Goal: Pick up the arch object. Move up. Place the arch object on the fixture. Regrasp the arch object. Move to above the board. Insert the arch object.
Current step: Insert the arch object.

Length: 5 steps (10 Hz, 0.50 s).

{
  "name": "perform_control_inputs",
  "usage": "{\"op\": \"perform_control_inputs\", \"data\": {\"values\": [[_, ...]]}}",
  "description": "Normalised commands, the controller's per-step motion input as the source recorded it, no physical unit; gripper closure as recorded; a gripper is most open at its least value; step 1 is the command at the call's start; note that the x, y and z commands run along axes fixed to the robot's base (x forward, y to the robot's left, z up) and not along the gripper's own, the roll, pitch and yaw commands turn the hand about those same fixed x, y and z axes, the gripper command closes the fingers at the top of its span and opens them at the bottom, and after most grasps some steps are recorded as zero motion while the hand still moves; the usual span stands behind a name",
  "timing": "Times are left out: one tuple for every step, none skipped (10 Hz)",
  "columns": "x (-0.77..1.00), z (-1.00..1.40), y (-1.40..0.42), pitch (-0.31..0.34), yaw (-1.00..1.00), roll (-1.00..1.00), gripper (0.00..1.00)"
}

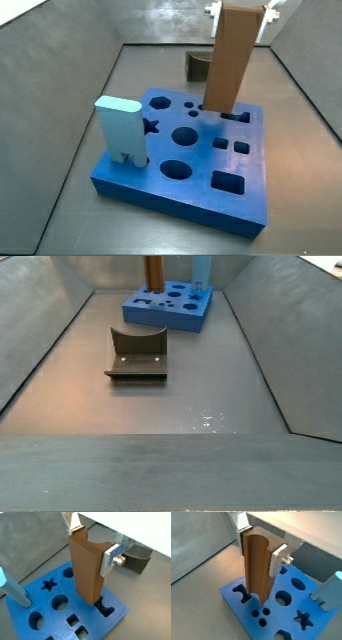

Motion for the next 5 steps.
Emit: {"op": "perform_control_inputs", "data": {"values": [[1.0, -0.15, 0.09, 0.066, 0.0, 0.08, 1.0], [1.0, -0.14, 0.09, 0.064, 0.0, 0.08, 1.0], [1.0, -0.13, 0.08, 0.064, 0.0, 0.07, 1.0], [1.0, -0.11, 0.05, 0.041, 0.0, 0.06, 1.0], [1.0, -0.11, 0.02, 0.03, 0.0, 0.06, 1.0]]}}
